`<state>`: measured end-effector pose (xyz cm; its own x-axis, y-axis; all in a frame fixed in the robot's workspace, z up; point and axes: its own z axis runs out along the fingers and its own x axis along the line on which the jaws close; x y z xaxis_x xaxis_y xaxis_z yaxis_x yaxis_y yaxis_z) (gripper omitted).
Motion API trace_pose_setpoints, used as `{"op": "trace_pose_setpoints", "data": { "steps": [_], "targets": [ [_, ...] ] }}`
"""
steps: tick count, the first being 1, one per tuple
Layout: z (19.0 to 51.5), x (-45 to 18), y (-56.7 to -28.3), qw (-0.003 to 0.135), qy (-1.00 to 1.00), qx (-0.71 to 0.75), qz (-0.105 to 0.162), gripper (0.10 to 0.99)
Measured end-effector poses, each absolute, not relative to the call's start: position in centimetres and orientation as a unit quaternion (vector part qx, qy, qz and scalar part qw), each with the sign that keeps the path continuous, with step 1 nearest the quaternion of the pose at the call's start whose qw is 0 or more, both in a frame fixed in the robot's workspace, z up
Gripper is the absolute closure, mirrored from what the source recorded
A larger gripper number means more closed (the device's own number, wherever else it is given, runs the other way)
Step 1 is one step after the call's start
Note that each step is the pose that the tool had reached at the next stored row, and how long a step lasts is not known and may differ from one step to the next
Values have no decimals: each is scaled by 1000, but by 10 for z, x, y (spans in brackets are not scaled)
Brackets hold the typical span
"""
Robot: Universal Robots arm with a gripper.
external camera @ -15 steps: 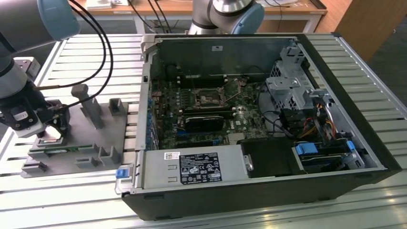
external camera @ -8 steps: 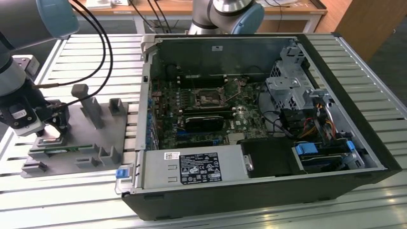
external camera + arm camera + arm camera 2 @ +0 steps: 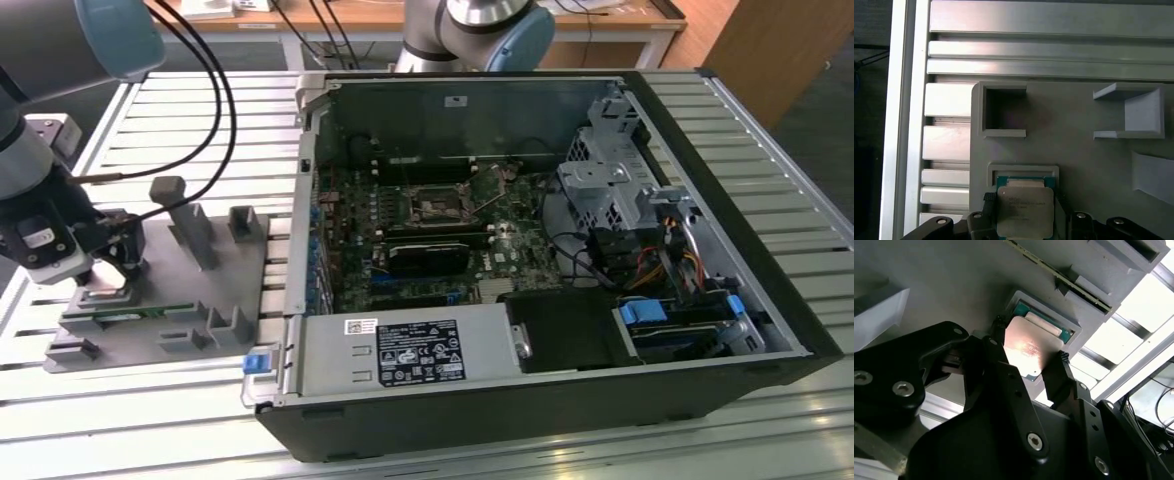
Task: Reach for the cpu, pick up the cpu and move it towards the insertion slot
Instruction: 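Pick up the cpu and move it towards the insertion slot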
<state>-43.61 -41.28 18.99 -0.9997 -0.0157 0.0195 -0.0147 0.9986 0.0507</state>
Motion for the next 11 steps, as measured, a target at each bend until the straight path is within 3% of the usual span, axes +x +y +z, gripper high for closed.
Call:
{"op": "trace_pose_setpoints", "data": {
  "steps": [11],
  "targets": [
    [196,-436,-413,10,-1000,8,-25,545]
  ]
}}
